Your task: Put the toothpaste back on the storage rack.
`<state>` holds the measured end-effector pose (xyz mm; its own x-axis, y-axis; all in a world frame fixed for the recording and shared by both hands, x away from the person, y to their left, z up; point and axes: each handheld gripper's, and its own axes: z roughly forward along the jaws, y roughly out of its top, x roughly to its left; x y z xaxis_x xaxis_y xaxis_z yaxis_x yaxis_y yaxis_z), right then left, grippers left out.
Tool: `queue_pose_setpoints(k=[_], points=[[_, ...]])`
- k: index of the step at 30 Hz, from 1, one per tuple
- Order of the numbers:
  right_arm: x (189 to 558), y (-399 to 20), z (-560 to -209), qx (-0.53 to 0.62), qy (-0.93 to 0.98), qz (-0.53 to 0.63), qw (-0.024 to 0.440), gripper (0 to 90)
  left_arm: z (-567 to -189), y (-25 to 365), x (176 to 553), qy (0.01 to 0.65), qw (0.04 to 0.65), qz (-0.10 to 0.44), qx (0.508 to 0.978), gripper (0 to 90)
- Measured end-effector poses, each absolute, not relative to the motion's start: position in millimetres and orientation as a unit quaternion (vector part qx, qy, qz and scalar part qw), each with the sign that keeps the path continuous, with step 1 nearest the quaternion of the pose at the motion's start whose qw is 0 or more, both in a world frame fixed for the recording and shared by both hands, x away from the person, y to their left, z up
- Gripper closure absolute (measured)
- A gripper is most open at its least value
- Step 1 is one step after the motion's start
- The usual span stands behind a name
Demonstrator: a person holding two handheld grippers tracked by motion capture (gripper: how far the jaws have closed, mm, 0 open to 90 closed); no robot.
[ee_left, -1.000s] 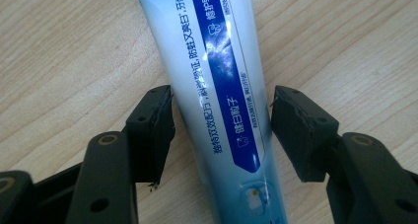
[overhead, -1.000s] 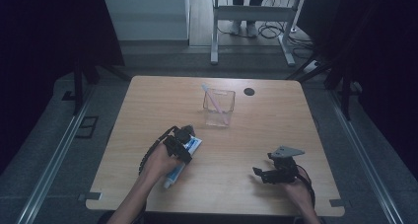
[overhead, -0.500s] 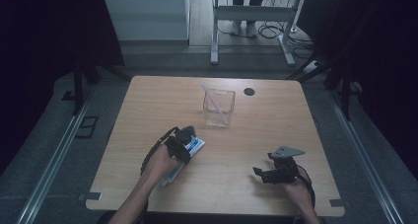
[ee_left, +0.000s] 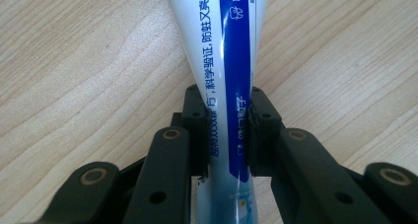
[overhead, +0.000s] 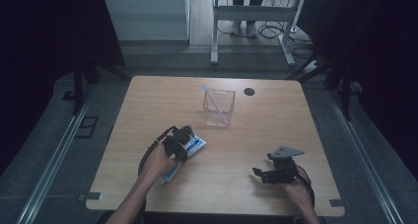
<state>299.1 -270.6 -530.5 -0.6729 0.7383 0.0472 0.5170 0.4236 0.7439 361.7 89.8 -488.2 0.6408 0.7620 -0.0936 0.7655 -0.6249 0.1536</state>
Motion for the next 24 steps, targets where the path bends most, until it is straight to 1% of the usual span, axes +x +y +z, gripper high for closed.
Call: queue_pose_setpoints(k=[5, 24], points=[[299.1, -270.6, -530.8, 0.379, 0.831, 0.382, 0.143, 14.1, -483.3, 89.6, 360.6, 0.422, 0.105, -0.006, 0.901, 75.0], [299.4, -269.9, -533.1, 0.374, 0.836, 0.375, 0.144, 14.0, -444.6, 97.5, 363.6, 0.408, 0.174, 0.034, 0.896, 74.9]])
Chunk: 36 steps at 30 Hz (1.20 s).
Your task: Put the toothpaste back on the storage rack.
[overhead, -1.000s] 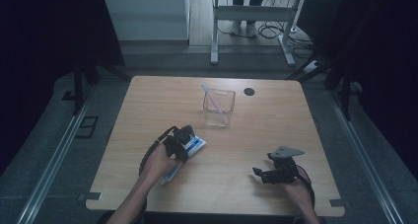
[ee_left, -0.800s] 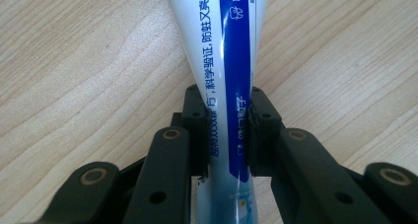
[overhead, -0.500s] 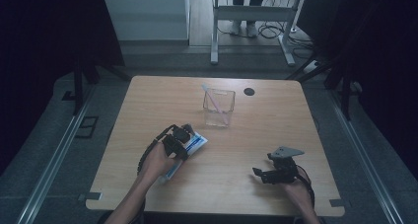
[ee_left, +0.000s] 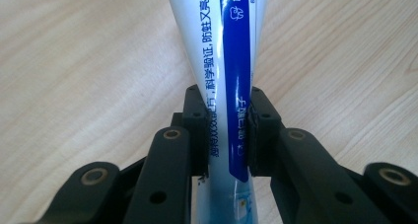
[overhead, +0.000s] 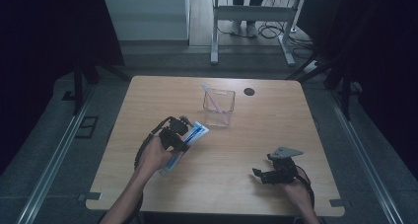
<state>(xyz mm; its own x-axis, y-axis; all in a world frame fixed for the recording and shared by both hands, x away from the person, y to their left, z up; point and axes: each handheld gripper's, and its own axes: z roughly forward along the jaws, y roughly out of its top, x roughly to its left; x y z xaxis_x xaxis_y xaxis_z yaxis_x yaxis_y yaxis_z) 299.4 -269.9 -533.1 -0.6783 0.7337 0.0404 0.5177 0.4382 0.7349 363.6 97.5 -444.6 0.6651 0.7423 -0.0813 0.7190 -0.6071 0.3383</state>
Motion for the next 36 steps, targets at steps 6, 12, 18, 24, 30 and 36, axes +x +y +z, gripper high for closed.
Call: queue_pose_setpoints(k=[6, 12, 18, 24, 30, 36], points=[[299.5, -269.8, -533.8, 0.374, 0.836, 0.375, 0.145, 14.0, -432.6, 98.8, 365.2, 0.401, 0.194, 0.045, 0.894, 74.8], [299.1, -269.0, -534.3, 0.372, 0.838, 0.372, 0.146, 14.0, -421.4, 99.1, 368.3, 0.395, 0.212, 0.06, 0.892, 74.8], [299.0, -268.4, -535.2, 0.37, 0.84, 0.369, 0.147, 13.9, -410.4, 97.6, 373.4, 0.39, 0.23, 0.073, 0.889, 74.8], [298.9, -267.9, -535.5, 0.368, 0.842, 0.367, 0.146, 13.4, -401.3, 93.3, 378.9, 0.382, 0.239, 0.084, 0.889, 74.8], [299.1, -267.6, -536.2, 0.366, 0.843, 0.366, 0.145, 13.0, -393.1, 87.6, 385.3, 0.376, 0.25, 0.095, 0.887, 74.8], [299.2, -267.9, -536.4, 0.367, 0.843, 0.366, 0.144, 12.7, -386.2, 81.5, 393.2, 0.366, 0.26, 0.105, 0.887, 74.8]])
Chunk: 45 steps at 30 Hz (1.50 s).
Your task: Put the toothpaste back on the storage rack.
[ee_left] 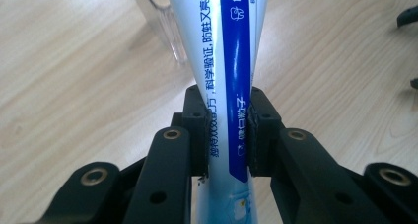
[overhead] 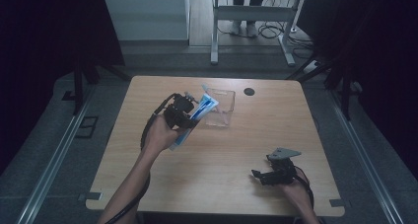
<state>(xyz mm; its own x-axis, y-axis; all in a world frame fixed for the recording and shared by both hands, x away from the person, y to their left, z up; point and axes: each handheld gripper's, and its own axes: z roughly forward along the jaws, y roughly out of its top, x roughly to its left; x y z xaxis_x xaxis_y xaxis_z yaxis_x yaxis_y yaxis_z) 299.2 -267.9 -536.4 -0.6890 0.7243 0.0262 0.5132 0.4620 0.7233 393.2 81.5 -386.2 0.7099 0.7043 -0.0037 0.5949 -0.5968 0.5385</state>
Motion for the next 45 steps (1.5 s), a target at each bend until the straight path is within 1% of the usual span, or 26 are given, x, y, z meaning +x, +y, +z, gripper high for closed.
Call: queue_pose_setpoints(k=[13, 22, 33, 45], points=[[299.4, -268.0, -537.2, 0.366, 0.843, 0.367, 0.143, 12.4, -364.9, 64.2, 414.9, 0.347, 0.293, 0.135, 0.88, 74.9], [299.7, -267.8, -538.4, 0.365, 0.844, 0.367, 0.141, 10.3, -354.0, 48.8, 430.2, 0.337, 0.311, 0.149, 0.876, 74.8], [300.5, -267.1, -540.9, 0.366, 0.846, 0.361, 0.141, 6.9, -348.8, 34.0, 450.3, 0.333, 0.328, 0.158, 0.87, 74.8], [301.0, -267.7, -542.1, 0.367, 0.846, 0.36, 0.143, 4.7, -354.2, 18.7, 472.6, 0.33, 0.352, 0.176, 0.858, 74.8]])
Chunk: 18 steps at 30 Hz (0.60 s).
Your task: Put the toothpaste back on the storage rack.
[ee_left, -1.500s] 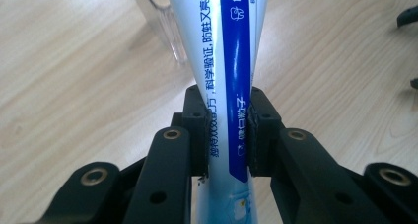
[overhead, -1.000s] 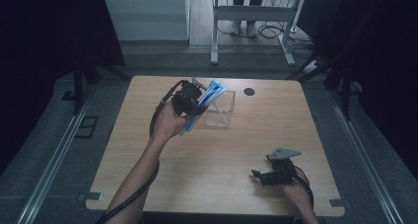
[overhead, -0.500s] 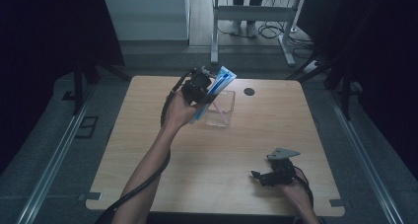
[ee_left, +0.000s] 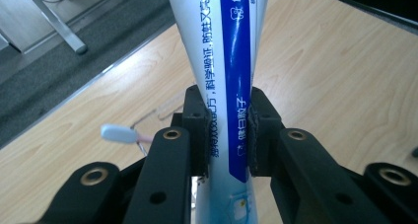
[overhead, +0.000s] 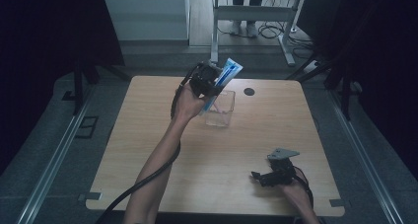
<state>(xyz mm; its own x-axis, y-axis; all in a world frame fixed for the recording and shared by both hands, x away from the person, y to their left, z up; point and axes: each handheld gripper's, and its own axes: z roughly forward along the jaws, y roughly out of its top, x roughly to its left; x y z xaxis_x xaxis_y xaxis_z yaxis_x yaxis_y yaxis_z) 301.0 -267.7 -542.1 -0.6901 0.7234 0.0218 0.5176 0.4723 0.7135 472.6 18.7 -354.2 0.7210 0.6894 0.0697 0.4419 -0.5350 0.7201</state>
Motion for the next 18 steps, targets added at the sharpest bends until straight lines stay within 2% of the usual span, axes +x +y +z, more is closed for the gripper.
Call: queue_pose_setpoints(k=[18], points=[[300.8, -268.8, -542.3, 0.366, 0.846, 0.36, 0.142, 4.8, -373.5, -0.1, 504.5, 0.332, 0.372, 0.202, 0.843, 74.8]])
